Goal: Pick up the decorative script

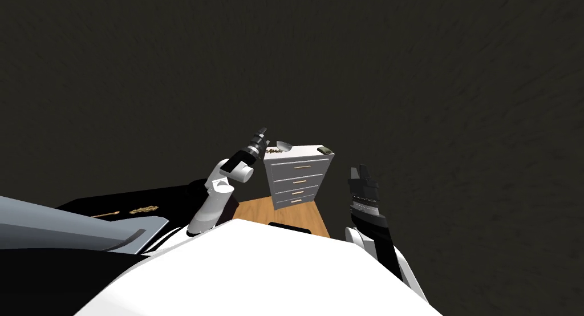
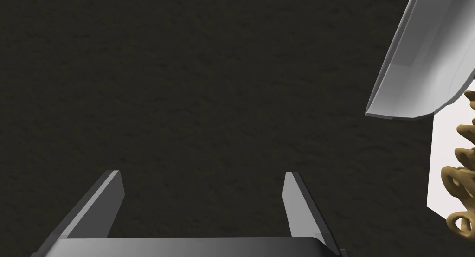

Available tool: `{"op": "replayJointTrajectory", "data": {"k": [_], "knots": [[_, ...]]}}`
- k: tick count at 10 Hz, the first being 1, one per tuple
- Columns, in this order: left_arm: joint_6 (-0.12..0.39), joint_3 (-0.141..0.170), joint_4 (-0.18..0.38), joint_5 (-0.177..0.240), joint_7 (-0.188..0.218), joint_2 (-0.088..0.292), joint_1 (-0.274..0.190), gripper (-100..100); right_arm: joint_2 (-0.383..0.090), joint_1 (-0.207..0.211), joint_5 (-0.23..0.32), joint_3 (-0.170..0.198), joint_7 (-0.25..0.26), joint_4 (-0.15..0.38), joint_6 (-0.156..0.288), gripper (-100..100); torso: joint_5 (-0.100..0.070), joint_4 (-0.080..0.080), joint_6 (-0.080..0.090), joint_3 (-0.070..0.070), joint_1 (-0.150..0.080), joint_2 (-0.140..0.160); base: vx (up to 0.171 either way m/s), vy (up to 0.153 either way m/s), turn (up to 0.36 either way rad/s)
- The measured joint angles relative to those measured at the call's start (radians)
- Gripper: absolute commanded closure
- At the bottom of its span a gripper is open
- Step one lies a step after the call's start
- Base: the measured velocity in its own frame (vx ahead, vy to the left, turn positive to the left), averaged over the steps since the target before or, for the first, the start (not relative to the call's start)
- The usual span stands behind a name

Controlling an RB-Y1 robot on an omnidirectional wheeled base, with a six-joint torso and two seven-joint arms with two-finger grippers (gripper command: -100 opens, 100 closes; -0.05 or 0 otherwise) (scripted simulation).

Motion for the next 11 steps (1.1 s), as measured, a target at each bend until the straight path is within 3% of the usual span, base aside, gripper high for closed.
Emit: {"op": "replayJointTrajectory", "data": {"k": [11], "knots": [[0.298,-0.009,0.045,0.076,0.102,0.04,-0.161,-100,0.0,0.0,0.0,0.0,0.0,0.0,0.0,0,0.0,0.0,0.0,-0.001,0.001,-0.001,0.016,0.009,0.007]]}}
